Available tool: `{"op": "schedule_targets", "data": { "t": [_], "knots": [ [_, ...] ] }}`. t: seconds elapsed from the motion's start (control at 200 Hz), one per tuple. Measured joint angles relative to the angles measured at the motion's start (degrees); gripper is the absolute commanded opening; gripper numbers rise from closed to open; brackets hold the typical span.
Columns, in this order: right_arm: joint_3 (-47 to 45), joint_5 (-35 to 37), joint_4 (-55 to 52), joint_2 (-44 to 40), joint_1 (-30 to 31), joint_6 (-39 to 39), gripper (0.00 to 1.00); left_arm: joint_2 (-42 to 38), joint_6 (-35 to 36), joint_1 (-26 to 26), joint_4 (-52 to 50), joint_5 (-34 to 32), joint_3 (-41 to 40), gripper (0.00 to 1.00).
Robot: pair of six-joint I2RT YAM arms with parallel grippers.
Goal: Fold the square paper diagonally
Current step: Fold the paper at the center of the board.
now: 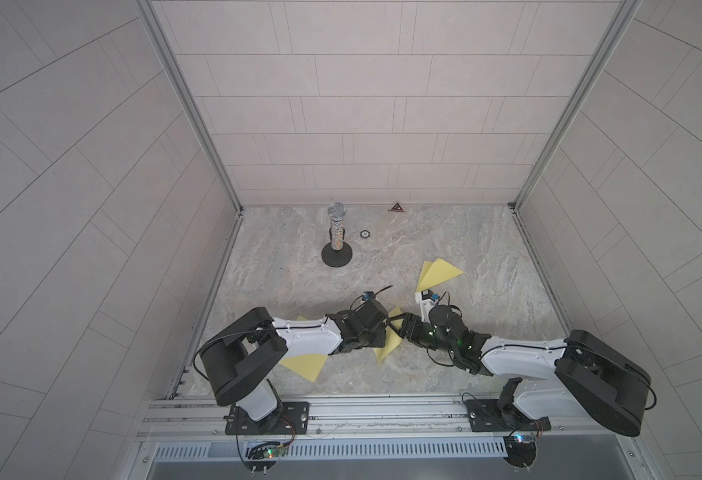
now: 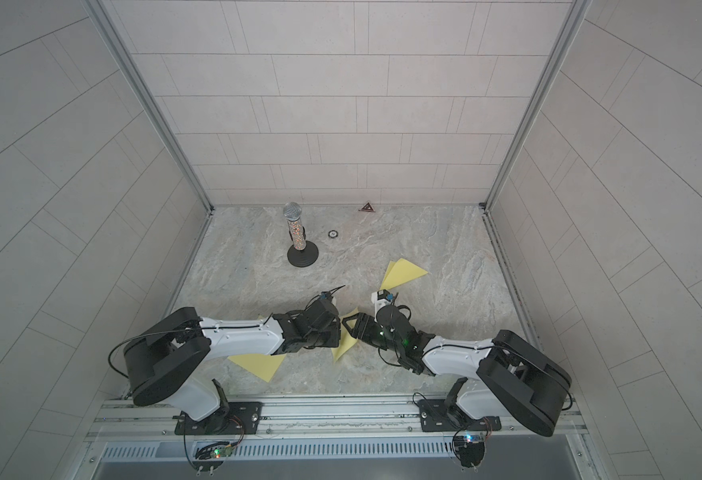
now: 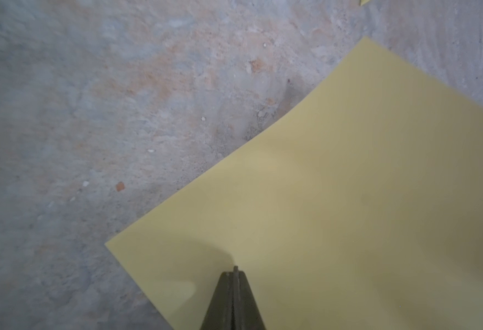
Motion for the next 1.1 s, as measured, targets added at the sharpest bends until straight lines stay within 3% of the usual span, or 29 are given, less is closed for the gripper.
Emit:
{"op": "schedule_targets", "data": {
  "t": [0.17, 0.58, 0.906, 1.096],
  "knots": [
    [-0.48, 0.39, -0.11, -3.13, 1.66, -1.4, 0.55, -0.26, -0.33, 0.0, 0.15, -0.39, -0.33, 0.07],
    [-1.55, 6.78, -18.99, -10.91, 2.51, -6.12, 0.59, -0.39, -0.42, -0.02, 0.24, -0.74, -0.55, 0.07],
    [-5.97, 6.36, -19.76, -11.1, 2.51, -4.46, 0.51, -0.66, -1.18, -0.02, 0.42, -1.31, -0.92, 0.06],
    [-7.78, 6.75, -19.78, -13.25, 2.73, -2.19, 0.41, -0.87, -1.38, -0.09, 0.92, -1.75, -1.38, 0.06]
  ]
}}
